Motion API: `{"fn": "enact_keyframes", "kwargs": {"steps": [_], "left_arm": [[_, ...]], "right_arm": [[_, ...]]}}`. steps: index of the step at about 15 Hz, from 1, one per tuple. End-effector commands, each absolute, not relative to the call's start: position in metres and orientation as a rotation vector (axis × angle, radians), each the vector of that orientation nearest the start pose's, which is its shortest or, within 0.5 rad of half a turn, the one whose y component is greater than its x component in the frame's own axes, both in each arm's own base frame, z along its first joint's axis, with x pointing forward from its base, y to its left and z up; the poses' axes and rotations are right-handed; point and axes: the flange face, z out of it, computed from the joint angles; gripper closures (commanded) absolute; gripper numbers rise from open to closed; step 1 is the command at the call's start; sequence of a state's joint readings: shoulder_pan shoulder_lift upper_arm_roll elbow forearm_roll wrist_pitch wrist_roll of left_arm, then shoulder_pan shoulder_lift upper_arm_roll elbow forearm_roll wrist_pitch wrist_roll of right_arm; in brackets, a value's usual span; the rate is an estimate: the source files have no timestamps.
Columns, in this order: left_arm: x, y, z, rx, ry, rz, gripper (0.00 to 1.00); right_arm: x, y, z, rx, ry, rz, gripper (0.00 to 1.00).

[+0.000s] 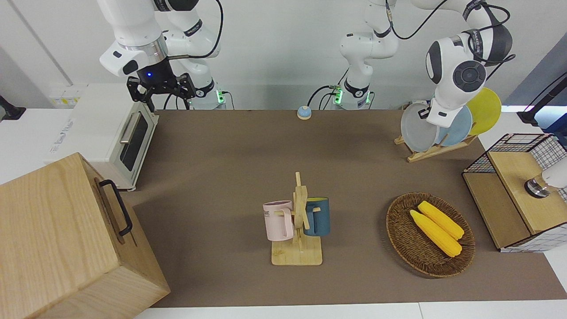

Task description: Pick gray plate from low plate rack and place it on table with left arm

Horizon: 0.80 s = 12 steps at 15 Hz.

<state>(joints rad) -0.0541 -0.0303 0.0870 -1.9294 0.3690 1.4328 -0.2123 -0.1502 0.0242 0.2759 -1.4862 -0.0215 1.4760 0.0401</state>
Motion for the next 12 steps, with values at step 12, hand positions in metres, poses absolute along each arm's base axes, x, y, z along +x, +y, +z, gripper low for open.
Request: {"fn": "enact_keyframes", "kwargs": {"steps": [12], "left_arm": [[0.480,0.004,0.453,-3.133,-0.400,0.458,1.00]], "right_arm": [[0.546,0.063,0.647,-3.159,-0.108,0.054,0.017]]}}
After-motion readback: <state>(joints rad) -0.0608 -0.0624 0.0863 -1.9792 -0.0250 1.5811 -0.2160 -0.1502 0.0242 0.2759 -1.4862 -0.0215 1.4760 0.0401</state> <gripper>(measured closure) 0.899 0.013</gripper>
